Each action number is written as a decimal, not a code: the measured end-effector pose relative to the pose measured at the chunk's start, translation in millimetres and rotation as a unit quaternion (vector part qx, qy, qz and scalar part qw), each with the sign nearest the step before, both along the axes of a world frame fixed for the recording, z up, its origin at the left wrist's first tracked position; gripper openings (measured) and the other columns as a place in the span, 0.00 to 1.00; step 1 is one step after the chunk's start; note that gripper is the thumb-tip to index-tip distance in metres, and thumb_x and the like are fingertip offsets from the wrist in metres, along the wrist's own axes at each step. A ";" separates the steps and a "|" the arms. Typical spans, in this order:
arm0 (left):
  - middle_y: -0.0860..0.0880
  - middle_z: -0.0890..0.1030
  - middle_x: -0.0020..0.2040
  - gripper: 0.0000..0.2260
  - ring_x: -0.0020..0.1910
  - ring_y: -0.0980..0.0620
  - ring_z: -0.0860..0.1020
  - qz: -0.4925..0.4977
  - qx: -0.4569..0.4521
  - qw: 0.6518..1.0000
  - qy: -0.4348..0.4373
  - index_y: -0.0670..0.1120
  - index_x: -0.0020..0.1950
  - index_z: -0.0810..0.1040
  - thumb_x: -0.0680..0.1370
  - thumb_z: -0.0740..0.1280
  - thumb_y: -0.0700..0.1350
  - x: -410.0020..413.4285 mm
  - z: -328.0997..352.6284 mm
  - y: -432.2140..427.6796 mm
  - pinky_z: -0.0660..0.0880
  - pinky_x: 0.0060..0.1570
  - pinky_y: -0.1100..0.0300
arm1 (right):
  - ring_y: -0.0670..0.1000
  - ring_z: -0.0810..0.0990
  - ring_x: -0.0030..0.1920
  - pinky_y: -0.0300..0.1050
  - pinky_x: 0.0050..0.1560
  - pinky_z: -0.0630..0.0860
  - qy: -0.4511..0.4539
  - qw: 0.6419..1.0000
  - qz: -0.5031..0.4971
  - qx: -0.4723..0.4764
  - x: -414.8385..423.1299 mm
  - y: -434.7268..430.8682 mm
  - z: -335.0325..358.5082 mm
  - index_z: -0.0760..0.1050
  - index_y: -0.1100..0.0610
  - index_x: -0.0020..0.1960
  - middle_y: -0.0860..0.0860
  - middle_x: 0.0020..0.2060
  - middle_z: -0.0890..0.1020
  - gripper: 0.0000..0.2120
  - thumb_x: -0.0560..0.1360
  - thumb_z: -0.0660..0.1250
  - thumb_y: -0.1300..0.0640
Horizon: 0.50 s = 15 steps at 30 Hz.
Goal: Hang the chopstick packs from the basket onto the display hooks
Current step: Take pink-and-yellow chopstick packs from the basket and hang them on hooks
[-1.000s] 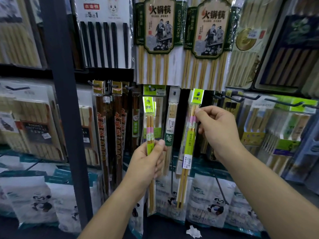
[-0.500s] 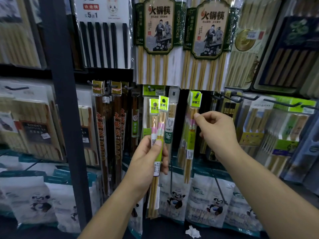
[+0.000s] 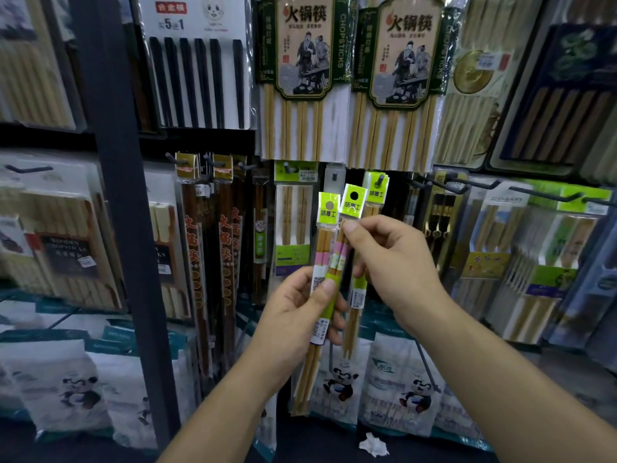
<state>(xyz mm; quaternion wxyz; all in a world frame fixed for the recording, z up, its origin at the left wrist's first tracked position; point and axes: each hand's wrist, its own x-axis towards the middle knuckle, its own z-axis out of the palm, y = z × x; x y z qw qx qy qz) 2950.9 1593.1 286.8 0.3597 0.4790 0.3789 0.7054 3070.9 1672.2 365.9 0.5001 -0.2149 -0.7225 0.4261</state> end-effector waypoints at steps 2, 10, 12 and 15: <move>0.45 0.83 0.40 0.10 0.35 0.48 0.82 -0.008 -0.001 1.000 -0.007 0.51 0.56 0.83 0.78 0.69 0.52 1.6 0.7 -0.8 0.80 0.32 0.57 | 0.43 0.74 0.26 0.33 0.28 0.71 0.009 1.000 0.008 -0.016 1.0 1.2 -1.1 0.82 0.57 0.43 0.46 0.25 0.77 0.10 0.81 0.68 0.53; 0.47 0.84 0.44 0.12 0.45 0.49 0.83 0.070 -0.016 0.997 -0.013 0.49 0.50 0.84 0.80 0.63 0.53 4.4 -3.0 6.4 0.82 0.45 0.56 | 0.46 0.72 0.27 0.36 0.28 0.70 0.060 0.996 -0.039 -0.050 10.4 17.0 7.8 0.83 0.54 0.42 0.52 0.30 0.78 0.10 0.81 0.69 0.53; 0.48 0.80 0.41 0.12 0.42 0.49 0.79 0.091 -0.020 0.996 -0.010 0.48 0.50 0.84 0.83 0.62 0.50 2.3 -2.6 7.8 0.80 0.41 0.57 | 0.45 0.72 0.27 0.35 0.28 0.70 0.059 0.996 -0.042 -0.042 9.9 20.2 11.9 0.83 0.53 0.41 0.52 0.30 0.78 0.11 0.81 0.69 0.53; 0.51 0.77 0.38 0.13 0.38 0.51 0.76 0.105 -0.023 0.994 0.005 0.50 0.49 0.85 0.85 0.61 0.46 1.0 -2.3 8.6 0.77 0.37 0.59 | 0.45 0.72 0.27 0.35 0.28 0.70 0.061 0.997 -0.046 -0.025 8.6 23.0 15.7 0.82 0.54 0.38 0.52 0.31 0.79 0.12 0.80 0.69 0.54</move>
